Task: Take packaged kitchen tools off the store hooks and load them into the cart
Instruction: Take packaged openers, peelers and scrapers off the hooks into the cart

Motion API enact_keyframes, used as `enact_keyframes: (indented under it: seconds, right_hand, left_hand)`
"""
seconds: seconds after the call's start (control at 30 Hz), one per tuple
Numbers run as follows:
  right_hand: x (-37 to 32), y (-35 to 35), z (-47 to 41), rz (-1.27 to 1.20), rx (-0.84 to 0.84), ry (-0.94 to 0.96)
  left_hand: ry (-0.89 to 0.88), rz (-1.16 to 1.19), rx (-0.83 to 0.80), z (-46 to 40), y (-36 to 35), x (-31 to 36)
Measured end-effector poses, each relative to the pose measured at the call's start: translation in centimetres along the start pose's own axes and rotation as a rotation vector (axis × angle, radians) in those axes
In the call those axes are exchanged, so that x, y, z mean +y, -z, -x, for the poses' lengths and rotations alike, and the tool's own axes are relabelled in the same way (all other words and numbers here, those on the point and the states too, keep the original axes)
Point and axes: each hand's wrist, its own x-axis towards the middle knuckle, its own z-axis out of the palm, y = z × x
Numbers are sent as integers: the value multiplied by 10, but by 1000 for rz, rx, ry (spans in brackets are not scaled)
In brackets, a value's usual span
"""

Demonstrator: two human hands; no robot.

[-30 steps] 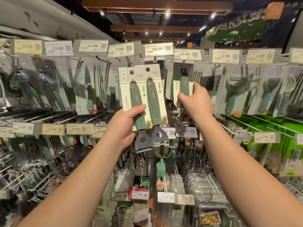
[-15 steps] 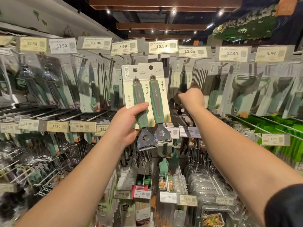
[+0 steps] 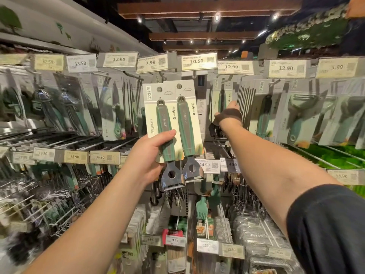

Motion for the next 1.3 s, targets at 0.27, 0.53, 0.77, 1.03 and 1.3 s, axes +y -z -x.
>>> enact_keyframes:
  seconds: [0.27,0.53,0.77,1.03,1.3]
  right_hand:
    - [-3,1,-2,-34,-19,-11]
    - [8,37,111,-342,-133,118]
    - [37,52,234,-521,-361,227]
    - [73,38,242,-261,-275,174]
    - [79,53,237,-266,-201,114]
  left_hand:
    - [9,-9,-5,-1,6,-4]
    - [31,14,-19,6,10,-14]
    - [70,25,-83,13,-4,-43]
    - [117,-13,-148,19,-19,-76]
    - [141,-17,-193,19,-32,-80]
